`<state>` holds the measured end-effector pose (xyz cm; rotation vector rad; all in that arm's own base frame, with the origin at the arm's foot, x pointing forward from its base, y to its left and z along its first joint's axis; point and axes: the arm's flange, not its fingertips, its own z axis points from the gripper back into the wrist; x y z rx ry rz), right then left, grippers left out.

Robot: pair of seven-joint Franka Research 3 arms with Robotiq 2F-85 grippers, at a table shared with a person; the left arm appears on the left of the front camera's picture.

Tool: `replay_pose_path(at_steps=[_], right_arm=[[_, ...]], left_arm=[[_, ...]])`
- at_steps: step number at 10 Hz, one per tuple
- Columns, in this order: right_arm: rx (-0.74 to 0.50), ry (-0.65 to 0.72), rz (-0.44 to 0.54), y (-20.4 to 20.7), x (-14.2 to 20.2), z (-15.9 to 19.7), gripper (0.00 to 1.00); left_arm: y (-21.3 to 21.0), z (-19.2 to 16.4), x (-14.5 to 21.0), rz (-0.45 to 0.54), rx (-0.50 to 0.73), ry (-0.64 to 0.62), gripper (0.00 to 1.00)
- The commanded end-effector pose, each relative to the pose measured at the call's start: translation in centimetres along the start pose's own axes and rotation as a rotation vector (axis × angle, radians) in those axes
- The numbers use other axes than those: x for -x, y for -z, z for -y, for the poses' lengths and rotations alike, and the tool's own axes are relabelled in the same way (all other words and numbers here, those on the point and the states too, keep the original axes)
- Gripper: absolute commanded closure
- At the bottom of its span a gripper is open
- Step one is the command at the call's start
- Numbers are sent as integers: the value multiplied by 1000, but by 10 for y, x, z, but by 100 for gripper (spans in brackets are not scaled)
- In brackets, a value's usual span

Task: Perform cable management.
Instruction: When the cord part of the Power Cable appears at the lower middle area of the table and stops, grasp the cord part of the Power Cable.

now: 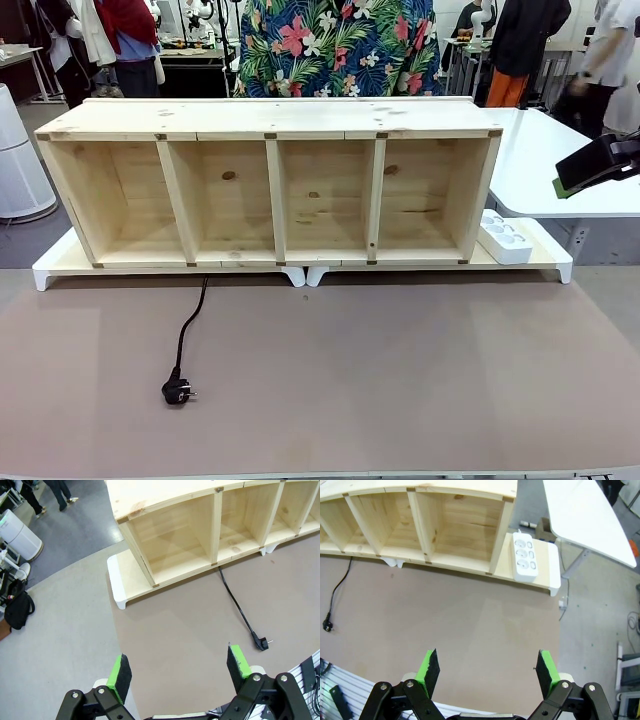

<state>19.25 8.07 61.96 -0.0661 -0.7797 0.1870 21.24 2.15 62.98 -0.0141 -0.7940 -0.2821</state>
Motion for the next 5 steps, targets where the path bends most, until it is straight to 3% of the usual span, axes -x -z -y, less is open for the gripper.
replay_pose_path(at_steps=[1,5], right_arm=[[2,1,-1,0,0,1,0],[2,1,-1,0,0,1,0]], left_arm=[[0,-1,0,1,-1,-4,0],[0,-1,0,1,-1,-4,0]])
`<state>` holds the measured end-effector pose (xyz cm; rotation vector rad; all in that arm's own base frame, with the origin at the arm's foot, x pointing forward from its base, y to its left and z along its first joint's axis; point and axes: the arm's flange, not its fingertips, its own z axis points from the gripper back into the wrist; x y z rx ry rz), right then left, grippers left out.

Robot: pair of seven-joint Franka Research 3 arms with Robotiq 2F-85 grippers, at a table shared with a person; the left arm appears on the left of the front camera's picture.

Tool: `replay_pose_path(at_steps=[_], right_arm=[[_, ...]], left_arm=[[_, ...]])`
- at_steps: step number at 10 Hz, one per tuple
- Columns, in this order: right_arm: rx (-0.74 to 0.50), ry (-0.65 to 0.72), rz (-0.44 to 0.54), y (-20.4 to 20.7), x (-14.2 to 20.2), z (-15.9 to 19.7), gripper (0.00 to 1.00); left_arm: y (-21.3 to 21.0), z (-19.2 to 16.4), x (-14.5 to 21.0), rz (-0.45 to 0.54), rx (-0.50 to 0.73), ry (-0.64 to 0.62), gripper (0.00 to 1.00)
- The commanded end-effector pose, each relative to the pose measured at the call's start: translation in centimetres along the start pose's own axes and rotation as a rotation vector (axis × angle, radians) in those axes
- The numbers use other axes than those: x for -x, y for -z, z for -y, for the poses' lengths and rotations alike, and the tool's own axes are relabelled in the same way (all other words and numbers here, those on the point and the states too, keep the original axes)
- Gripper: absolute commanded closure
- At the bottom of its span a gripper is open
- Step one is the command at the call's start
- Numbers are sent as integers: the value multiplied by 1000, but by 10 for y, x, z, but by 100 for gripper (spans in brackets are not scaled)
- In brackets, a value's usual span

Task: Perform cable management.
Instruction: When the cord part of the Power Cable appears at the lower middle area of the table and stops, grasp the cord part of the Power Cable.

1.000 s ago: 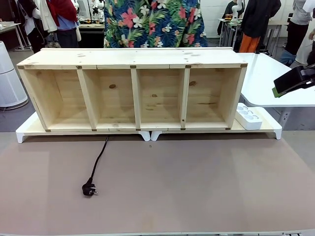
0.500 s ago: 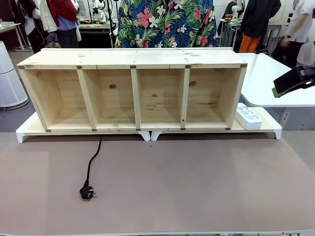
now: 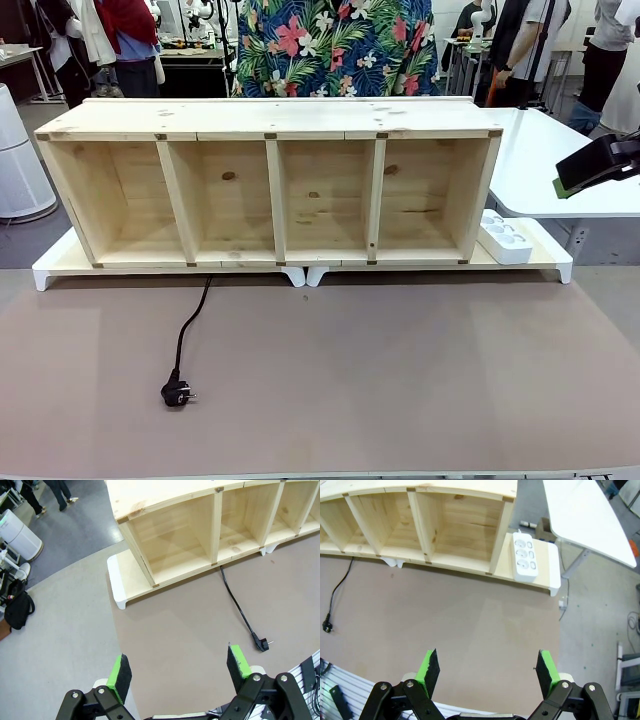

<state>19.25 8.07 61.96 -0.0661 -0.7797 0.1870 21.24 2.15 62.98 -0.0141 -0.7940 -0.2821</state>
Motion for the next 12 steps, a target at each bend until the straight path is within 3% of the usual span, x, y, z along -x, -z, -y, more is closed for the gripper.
replay_pose_path(at_steps=[1,3,5,9,11,12], right_arm=[[2,1,-1,0,0,1,0],[0,0,0,0,0,0,0],[-53,-43,-55,20,-8,-27,0],[-143,-63,-120,60,-34,-99,0],[-172,7,-143,80,-50,-138,0],[-114,68,-146,89,-59,-161,0]], left_arm=[[0,-1,0,1,-1,-4,0],[0,-1,0,1,-1,-4,0],[0,-1,0,1,-1,-4,0],[0,-1,0,1,-1,-4,0],[0,-1,0,1,-1,-4,0],[0,-1,0,1,-1,-4,0]])
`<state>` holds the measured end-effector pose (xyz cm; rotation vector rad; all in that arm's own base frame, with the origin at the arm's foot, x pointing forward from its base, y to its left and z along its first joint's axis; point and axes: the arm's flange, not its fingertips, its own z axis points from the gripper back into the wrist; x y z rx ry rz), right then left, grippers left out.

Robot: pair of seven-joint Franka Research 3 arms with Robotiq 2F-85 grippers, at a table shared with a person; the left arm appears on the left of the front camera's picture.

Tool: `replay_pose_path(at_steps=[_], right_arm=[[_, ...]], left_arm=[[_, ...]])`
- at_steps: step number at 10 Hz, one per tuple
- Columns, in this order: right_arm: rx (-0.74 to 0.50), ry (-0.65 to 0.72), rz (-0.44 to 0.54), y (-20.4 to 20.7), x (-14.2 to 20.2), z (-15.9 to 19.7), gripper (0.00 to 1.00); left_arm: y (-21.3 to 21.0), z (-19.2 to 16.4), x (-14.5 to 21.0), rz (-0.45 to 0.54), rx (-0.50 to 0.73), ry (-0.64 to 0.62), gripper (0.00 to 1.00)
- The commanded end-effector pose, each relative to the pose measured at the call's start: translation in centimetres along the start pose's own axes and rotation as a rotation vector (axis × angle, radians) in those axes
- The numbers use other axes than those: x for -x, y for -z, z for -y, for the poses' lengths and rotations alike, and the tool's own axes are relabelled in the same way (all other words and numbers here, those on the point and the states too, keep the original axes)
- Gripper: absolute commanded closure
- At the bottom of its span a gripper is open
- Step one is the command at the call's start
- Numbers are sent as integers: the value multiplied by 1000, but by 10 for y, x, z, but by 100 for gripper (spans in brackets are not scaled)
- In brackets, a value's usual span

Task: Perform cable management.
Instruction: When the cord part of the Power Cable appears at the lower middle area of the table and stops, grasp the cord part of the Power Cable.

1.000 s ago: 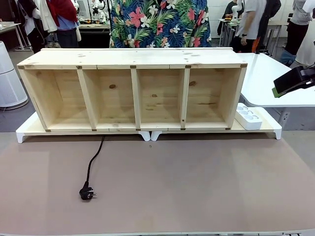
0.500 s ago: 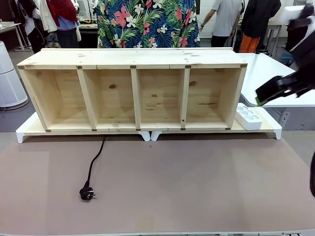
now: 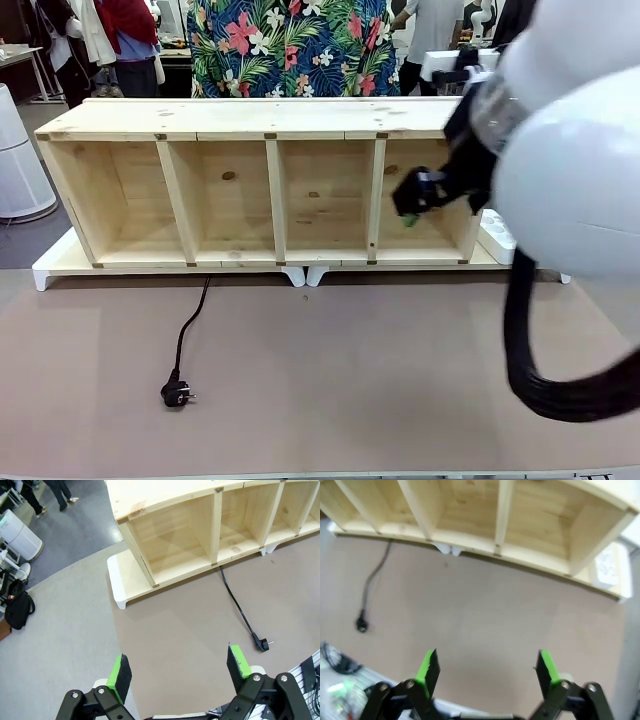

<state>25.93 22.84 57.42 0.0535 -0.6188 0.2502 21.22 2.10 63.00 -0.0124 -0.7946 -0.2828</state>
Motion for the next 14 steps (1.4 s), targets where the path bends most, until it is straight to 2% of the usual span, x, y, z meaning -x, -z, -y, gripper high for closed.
replay_pose_path(at_steps=[1,3,6,10,12,14], right_arm=[[31,110,-1,19,-27,-38,0],[14,107,0,45,-43,-75,0],[16,191,-7,88,-58,-116,0],[-5,59,-133,139,-65,-179,0],[8,127,-215,168,-70,-200,0],[67,206,-231,192,-76,-216,0]], left_arm=[[0,-1,0,1,0,-5,0],[0,-1,0,1,0,-5,0],[0,-1,0,1,0,-5,0],[0,-1,0,1,0,-5,0],[0,-1,0,1,0,-5,0],[0,-1,0,1,0,-5,0]])
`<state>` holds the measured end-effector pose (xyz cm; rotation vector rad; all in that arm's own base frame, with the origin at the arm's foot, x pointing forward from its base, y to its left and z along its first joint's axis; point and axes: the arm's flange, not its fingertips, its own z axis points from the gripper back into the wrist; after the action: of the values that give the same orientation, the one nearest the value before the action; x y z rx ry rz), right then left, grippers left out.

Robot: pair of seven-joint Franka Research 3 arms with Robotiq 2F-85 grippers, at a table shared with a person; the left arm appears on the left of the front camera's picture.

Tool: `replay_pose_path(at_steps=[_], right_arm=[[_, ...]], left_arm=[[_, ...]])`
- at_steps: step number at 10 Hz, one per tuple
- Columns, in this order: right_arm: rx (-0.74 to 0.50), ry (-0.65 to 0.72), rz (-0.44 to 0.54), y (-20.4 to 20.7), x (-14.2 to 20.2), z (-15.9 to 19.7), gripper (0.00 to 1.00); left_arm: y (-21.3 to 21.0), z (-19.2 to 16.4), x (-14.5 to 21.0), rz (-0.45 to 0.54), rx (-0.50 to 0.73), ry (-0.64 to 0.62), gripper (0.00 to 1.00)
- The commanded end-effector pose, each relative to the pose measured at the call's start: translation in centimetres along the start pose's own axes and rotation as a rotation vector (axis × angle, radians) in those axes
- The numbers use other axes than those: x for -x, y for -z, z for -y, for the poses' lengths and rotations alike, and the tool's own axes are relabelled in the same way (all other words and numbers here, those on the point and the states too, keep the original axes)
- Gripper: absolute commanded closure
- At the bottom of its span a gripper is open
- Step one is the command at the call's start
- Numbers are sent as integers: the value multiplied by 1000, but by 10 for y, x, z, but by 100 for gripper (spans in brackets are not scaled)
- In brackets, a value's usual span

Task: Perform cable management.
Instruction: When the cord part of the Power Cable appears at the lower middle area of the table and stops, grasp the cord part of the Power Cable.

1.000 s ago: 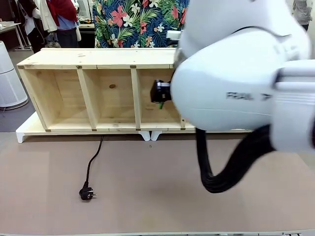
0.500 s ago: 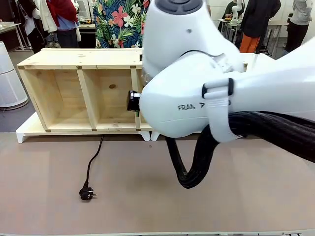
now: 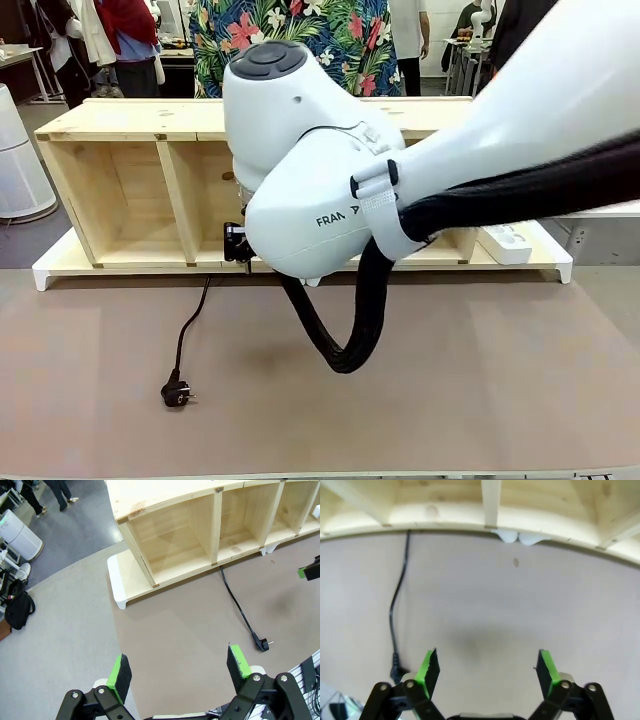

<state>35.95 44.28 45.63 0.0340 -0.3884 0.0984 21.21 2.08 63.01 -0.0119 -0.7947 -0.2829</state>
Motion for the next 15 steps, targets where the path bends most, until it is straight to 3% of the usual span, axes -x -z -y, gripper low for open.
replay_pose_path(at_steps=[1,9,15], right_arm=[[17,46,-1,13,-18,-43,0],[-28,-40,-34,27,-8,-63,0],[-4,0,-34,29,-7,-58,0]], left_arm=[[0,-1,0,1,1,-5,0],[0,-1,0,1,1,-5,0],[0,-1,0,1,1,-5,0]])
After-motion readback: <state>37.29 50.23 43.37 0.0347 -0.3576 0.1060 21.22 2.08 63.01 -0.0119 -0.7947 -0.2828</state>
